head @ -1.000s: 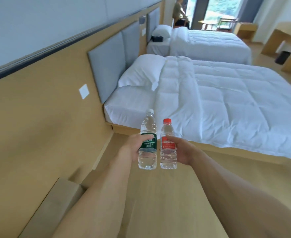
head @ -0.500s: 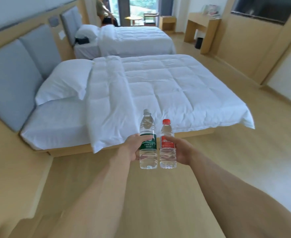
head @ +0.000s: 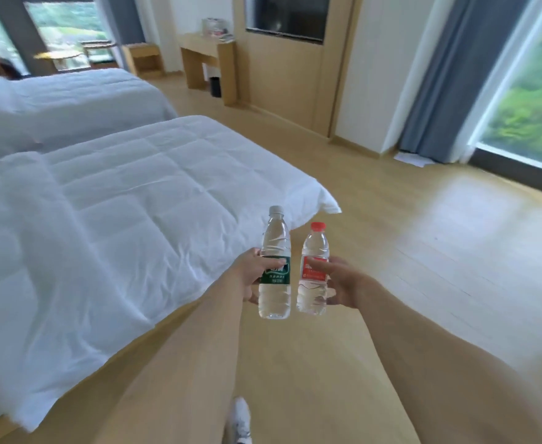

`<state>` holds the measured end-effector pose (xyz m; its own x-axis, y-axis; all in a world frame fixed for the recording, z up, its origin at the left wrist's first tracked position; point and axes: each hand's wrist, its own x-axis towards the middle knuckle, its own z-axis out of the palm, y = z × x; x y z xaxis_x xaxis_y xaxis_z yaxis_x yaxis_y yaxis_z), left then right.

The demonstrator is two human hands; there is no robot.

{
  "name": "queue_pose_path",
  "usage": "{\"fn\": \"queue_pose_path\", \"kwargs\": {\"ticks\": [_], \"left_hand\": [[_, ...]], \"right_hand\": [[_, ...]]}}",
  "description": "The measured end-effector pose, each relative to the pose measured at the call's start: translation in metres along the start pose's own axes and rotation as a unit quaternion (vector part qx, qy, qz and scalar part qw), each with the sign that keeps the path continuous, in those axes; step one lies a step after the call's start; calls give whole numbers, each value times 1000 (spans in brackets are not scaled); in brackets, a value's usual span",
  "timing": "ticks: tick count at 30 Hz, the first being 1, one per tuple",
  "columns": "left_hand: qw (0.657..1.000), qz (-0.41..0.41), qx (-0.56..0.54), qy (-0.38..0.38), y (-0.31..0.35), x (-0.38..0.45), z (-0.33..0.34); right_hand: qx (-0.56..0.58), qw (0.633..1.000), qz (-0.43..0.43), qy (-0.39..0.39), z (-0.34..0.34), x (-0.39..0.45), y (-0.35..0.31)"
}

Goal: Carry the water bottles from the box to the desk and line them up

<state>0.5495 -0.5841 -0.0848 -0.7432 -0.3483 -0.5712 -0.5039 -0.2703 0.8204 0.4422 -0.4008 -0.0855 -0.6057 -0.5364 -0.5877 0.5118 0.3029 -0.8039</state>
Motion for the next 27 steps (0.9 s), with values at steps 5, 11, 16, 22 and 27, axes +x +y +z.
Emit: {"fn": "queue_pose_path", "kwargs": {"ticks": [5, 11, 16, 22, 27], "left_hand": [[996, 9, 42, -72, 45, 77, 28], [985, 8, 75, -153, 111, 162, 50], [974, -2, 95, -205, 150, 220, 78], [968, -15, 104, -228, 179, 279, 123], [965, -13, 119, -234, 203, 324, 161]], "right_hand": [[27, 998, -28, 43, -43, 37, -30], [70, 991, -30, 107, -72, 91, -77], [98, 980, -29, 169, -100, 119, -106], [125, 964, -21, 234, -138, 145, -135], [141, 959, -22, 245, -178, 176, -155]]}}
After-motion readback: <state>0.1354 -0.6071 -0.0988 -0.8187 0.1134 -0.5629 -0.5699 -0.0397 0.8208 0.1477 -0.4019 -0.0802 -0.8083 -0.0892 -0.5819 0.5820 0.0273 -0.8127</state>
